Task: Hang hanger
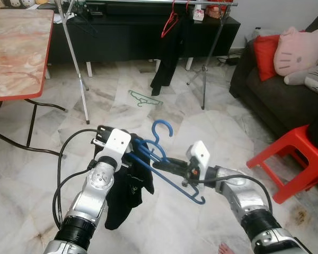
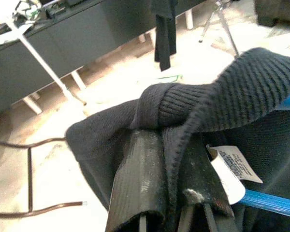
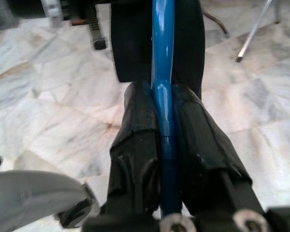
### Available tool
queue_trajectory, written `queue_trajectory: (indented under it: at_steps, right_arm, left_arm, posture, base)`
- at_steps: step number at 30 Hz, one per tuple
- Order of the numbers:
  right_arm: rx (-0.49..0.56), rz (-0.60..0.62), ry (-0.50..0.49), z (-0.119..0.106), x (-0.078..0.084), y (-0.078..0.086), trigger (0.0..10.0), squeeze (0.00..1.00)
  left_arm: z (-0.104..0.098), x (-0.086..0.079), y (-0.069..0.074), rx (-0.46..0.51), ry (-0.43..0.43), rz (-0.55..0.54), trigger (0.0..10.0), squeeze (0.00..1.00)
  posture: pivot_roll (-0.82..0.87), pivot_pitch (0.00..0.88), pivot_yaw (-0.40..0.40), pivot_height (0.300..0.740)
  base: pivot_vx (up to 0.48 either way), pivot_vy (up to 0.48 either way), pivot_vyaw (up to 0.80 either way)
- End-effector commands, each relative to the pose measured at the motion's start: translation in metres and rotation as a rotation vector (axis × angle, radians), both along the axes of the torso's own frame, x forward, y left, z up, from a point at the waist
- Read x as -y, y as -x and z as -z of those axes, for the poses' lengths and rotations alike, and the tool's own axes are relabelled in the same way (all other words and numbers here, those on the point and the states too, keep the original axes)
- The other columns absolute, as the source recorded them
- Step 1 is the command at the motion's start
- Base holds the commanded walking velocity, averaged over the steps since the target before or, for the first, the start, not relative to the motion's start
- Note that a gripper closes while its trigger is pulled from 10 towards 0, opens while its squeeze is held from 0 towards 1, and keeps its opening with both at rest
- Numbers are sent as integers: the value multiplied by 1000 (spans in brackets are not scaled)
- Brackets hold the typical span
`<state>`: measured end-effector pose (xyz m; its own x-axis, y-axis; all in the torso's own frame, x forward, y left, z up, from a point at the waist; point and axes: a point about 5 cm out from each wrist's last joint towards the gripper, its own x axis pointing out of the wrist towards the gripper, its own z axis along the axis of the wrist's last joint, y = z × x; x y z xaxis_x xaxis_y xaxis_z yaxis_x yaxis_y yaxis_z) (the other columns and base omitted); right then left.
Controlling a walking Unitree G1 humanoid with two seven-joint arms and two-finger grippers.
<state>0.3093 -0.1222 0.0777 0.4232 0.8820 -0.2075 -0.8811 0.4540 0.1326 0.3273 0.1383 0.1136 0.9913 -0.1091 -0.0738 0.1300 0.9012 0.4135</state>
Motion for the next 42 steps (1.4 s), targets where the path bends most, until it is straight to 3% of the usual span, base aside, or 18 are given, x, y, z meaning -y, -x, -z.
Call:
queue_trajectory:
  at_steps: [1, 12, 14, 21, 27, 29, 32, 37, 42]
  right_arm:
    - [-19, -59, 19, 3, 3, 7, 0, 0]
    - [-65, -110, 94, 13, 16, 26, 0, 0]
    - [-88, -86, 143, 24, 22, 32, 0, 0]
    - [-158, -69, 226, 41, 33, 46, 0, 0]
    - [-200, -26, 366, 59, 44, 53, 0, 0]
    - [-203, -6, 449, 65, 47, 52, 0, 0]
    - [-203, 4, 463, 66, 47, 51, 0, 0]
    - [-236, 30, 570, 71, 56, 49, 0, 0]
    - [-264, -52, 593, 72, 57, 56, 0, 0]
  left_arm:
    - [-9, -3, -5, 36, -8, -35, 0, 0]
    - [-1, -23, -6, 4, -22, -193, 0, 0]
    - [1, -35, -6, -1, -11, -281, 0, 0]
    - [6, -56, -3, -11, 17, -417, 0, 0]
    - [-6, -47, -6, 48, 77, -336, 0, 0]
    - [-6, -36, -7, 45, 52, -263, 0, 0]
    - [-6, -33, -7, 50, 35, -244, 0, 0]
    - [-6, -26, -7, 55, 1, -159, 0, 0]
    - [-5, -32, -7, 65, -66, -189, 0, 0]
  posture:
    - [26, 53, -148, 740]
    - [17, 52, -147, 740]
    - [17, 52, -147, 740]
    - [10, 55, -150, 740]
    - [9, 55, -148, 740]
    - [7, 53, -146, 740]
    - [7, 53, -146, 740]
    - [11, 54, -147, 740]
    - [9, 54, -147, 740]
  base:
    - [0, 0, 0]
    - [0, 0, 0]
    - [0, 0, 0]
    - [0, 0, 0]
    - [0, 0, 0]
    - [0, 0, 0]
    - [0, 0, 0]
    - [0, 0, 0]
    - [0, 0, 0]
